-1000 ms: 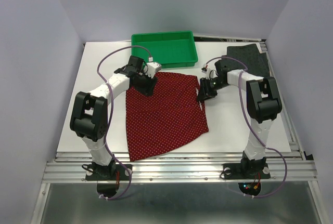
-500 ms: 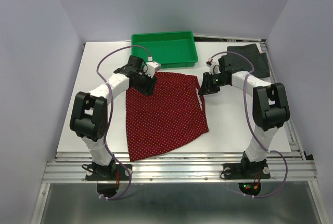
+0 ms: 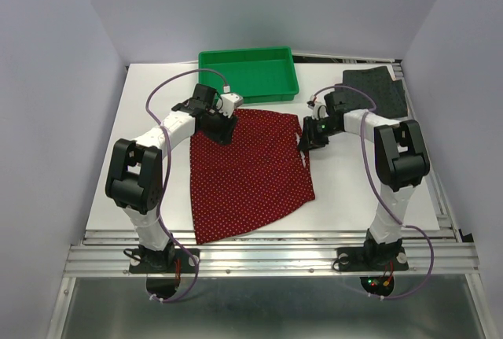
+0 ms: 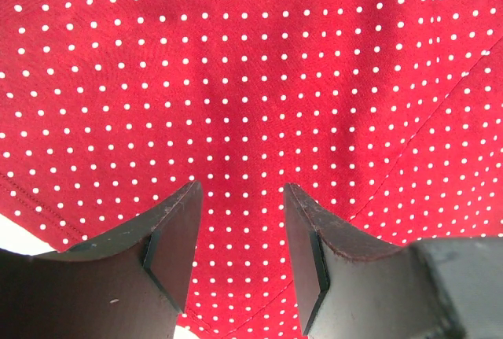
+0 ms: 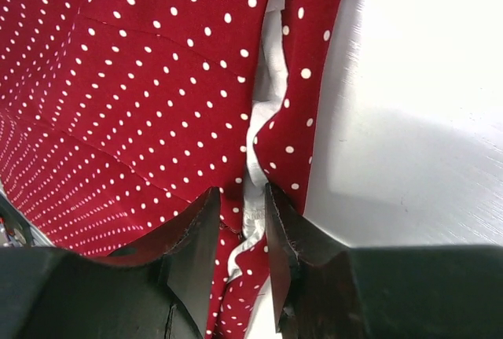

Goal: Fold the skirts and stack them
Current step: Flatten the skirt out

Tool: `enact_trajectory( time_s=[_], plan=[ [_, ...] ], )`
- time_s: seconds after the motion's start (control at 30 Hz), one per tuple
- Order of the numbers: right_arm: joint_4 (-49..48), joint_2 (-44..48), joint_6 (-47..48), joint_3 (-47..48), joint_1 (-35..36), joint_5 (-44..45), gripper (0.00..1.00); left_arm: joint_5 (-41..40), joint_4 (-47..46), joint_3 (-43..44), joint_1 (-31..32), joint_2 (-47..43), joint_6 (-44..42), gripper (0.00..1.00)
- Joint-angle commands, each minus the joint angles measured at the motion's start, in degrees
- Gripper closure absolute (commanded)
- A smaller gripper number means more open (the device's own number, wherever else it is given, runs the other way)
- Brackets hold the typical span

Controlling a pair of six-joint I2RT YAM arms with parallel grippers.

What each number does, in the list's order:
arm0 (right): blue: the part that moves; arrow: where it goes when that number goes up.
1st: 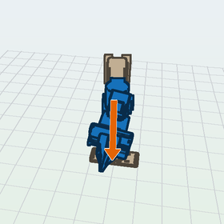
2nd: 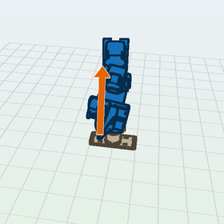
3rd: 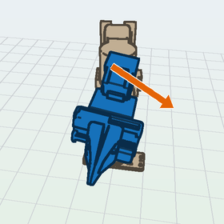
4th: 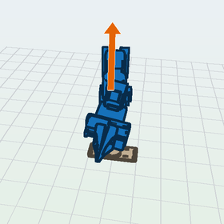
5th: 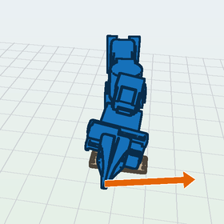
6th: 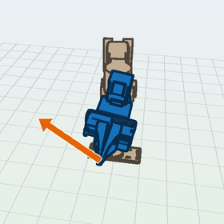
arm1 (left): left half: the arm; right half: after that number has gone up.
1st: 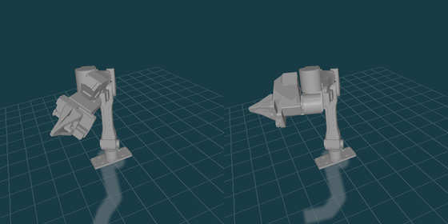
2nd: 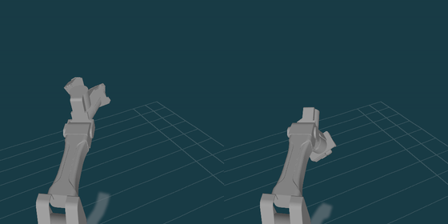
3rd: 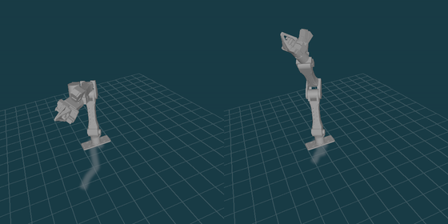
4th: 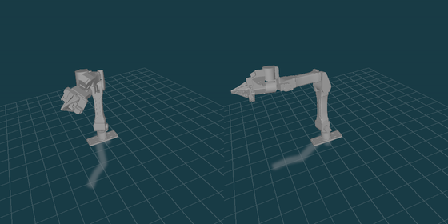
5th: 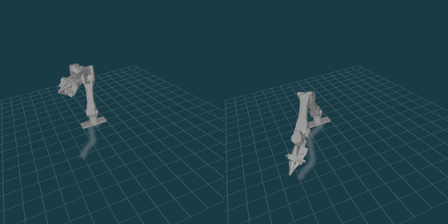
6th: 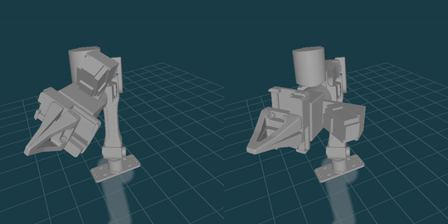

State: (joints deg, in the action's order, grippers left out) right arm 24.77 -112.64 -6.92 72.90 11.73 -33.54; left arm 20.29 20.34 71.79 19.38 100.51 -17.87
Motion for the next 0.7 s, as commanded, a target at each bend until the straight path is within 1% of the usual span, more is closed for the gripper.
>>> enact_trajectory(
  time_s=[0.0,0.2,0.4,0.67],
  plan=[
    [-2.1,-1.0,-0.11,1.28,0.93,-1.44,0.65,0.71,-0.91,-0.07,-0.3,-2.07,0.29,0.43],
    [-2.1,-0.65,-0.64,0.92,0.93,-3.37,0.66,0.62,-1.0,-0.07,-0.39,-1.81,0.29,0.43],
    [-1.92,1.28,-0.73,1.01,1.98,-3.02,0.66,0.8,-1.0,0.02,-0.39,-1.72,0.55,0.43],
    [-4.3,6.2,-1.96,-1.36,3.04,3.47,0.63,0.89,-1.18,-0.42,-0.39,-1.81,0.64,0.43]
  ],
)
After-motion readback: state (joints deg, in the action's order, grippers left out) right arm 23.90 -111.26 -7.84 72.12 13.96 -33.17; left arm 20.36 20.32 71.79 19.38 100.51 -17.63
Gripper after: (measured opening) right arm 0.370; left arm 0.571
